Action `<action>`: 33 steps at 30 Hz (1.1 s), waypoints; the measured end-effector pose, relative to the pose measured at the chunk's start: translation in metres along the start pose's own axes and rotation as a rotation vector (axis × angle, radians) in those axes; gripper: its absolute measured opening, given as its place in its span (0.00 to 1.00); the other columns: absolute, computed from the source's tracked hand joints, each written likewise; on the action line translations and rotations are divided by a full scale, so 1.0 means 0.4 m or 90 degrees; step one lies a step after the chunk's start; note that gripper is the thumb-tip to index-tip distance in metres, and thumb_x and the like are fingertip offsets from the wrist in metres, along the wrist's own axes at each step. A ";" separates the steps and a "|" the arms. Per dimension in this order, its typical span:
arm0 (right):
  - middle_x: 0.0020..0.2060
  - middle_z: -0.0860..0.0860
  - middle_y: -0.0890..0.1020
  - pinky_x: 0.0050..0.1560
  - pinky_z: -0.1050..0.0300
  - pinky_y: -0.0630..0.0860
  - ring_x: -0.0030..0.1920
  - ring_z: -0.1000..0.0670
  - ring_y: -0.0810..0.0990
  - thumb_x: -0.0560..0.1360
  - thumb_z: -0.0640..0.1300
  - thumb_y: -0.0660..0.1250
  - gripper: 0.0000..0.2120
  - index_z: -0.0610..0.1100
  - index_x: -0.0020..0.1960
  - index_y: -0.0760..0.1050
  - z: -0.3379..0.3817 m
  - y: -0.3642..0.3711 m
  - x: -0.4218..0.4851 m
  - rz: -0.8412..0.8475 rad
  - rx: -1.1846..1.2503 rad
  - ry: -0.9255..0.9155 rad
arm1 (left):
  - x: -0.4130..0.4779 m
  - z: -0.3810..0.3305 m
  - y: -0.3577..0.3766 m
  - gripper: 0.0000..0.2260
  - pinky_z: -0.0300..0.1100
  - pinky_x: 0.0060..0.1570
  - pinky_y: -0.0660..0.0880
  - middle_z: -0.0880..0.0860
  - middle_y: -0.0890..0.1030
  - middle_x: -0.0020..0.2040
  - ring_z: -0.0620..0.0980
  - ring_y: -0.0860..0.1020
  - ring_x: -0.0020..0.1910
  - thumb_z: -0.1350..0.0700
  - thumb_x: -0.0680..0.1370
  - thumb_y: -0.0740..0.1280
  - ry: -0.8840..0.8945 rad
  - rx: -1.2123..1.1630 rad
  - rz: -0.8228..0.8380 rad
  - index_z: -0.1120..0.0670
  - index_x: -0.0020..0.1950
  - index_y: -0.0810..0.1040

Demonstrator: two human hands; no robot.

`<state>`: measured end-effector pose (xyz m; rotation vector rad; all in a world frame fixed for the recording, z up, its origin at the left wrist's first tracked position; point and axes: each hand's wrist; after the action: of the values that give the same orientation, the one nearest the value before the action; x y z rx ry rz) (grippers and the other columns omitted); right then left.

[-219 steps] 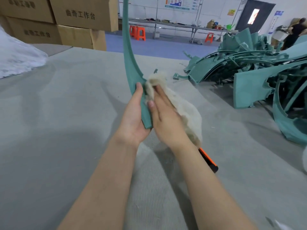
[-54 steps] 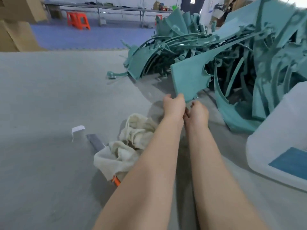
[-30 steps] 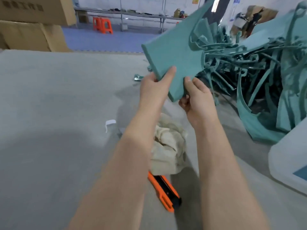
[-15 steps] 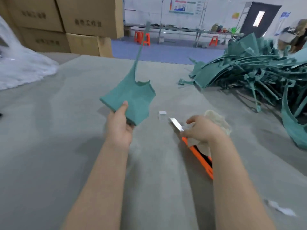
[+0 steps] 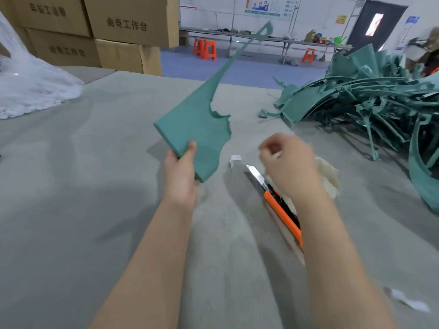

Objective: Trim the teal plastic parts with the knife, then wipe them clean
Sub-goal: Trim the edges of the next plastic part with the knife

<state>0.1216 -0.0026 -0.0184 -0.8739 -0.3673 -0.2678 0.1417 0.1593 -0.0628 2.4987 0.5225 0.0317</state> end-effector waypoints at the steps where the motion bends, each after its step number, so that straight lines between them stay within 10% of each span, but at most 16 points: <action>1: 0.46 0.49 0.82 0.46 0.57 0.71 0.47 0.47 0.78 0.75 0.44 0.66 0.01 0.47 0.44 0.75 -0.005 0.004 -0.003 0.137 -0.084 0.040 | -0.002 0.002 0.001 0.04 0.45 0.47 0.80 0.48 0.83 0.47 0.48 0.82 0.46 0.59 0.80 0.64 0.017 0.015 -0.010 0.50 0.49 0.76; 4: 0.48 0.43 0.82 0.45 0.53 0.74 0.46 0.45 0.79 0.71 0.52 0.72 0.17 0.39 0.51 0.78 -0.049 -0.013 -0.007 0.356 -0.240 0.169 | -0.006 0.005 0.001 0.04 0.44 0.49 0.79 0.47 0.82 0.44 0.45 0.82 0.42 0.58 0.80 0.65 0.046 0.047 -0.044 0.50 0.47 0.76; 9: 0.35 0.49 0.76 0.33 0.57 0.65 0.34 0.51 0.72 0.68 0.58 0.75 0.22 0.39 0.48 0.79 -0.087 -0.044 -0.009 0.417 -0.291 0.234 | -0.012 0.008 0.004 0.04 0.43 0.48 0.78 0.47 0.81 0.45 0.46 0.81 0.43 0.58 0.80 0.65 0.050 0.065 -0.057 0.50 0.47 0.75; 17: 0.27 0.49 0.71 0.27 0.59 0.64 0.28 0.50 0.71 0.73 0.46 0.67 0.14 0.44 0.34 0.65 -0.094 -0.014 0.006 0.244 -0.171 0.190 | -0.012 0.005 0.005 0.05 0.41 0.44 0.78 0.46 0.80 0.43 0.43 0.80 0.41 0.58 0.80 0.65 0.075 0.072 -0.087 0.50 0.46 0.74; 22: 0.42 0.45 0.81 0.34 0.55 0.79 0.30 0.51 0.82 0.79 0.42 0.59 0.05 0.43 0.45 0.66 -0.083 -0.006 -0.001 0.264 -0.028 0.177 | -0.015 0.006 0.005 0.06 0.34 0.41 0.76 0.44 0.80 0.42 0.40 0.79 0.40 0.58 0.80 0.65 0.127 0.101 -0.103 0.49 0.45 0.74; 27: 0.33 0.43 0.78 0.24 0.63 0.71 0.22 0.51 0.75 0.79 0.37 0.58 0.07 0.41 0.42 0.67 -0.079 -0.017 -0.006 0.414 -0.203 0.226 | -0.017 0.008 0.006 0.05 0.44 0.50 0.76 0.45 0.79 0.43 0.47 0.79 0.45 0.58 0.80 0.64 0.181 0.162 -0.095 0.49 0.46 0.74; 30: 0.43 0.40 0.81 0.40 0.53 0.78 0.37 0.43 0.82 0.80 0.40 0.58 0.04 0.39 0.49 0.67 -0.081 -0.025 0.000 0.314 -0.181 0.211 | -0.015 0.012 0.004 0.02 0.42 0.48 0.76 0.46 0.79 0.43 0.48 0.78 0.45 0.58 0.80 0.64 0.197 0.200 -0.084 0.51 0.48 0.74; 33: 0.40 0.43 0.81 0.26 0.63 0.75 0.26 0.52 0.79 0.79 0.40 0.60 0.04 0.39 0.50 0.69 -0.086 -0.020 0.006 0.258 -0.047 0.224 | -0.016 0.010 0.003 0.02 0.36 0.44 0.74 0.45 0.79 0.43 0.46 0.78 0.43 0.59 0.80 0.64 0.209 0.221 -0.081 0.52 0.50 0.75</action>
<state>0.1277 -0.0348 -0.0320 -0.9334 0.1502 -0.0558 0.1369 0.1539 -0.0651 2.8079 0.8876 0.3325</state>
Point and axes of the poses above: each hand's wrist, its own x-axis towards the middle knuckle, its own y-axis out of the palm, z = x × y
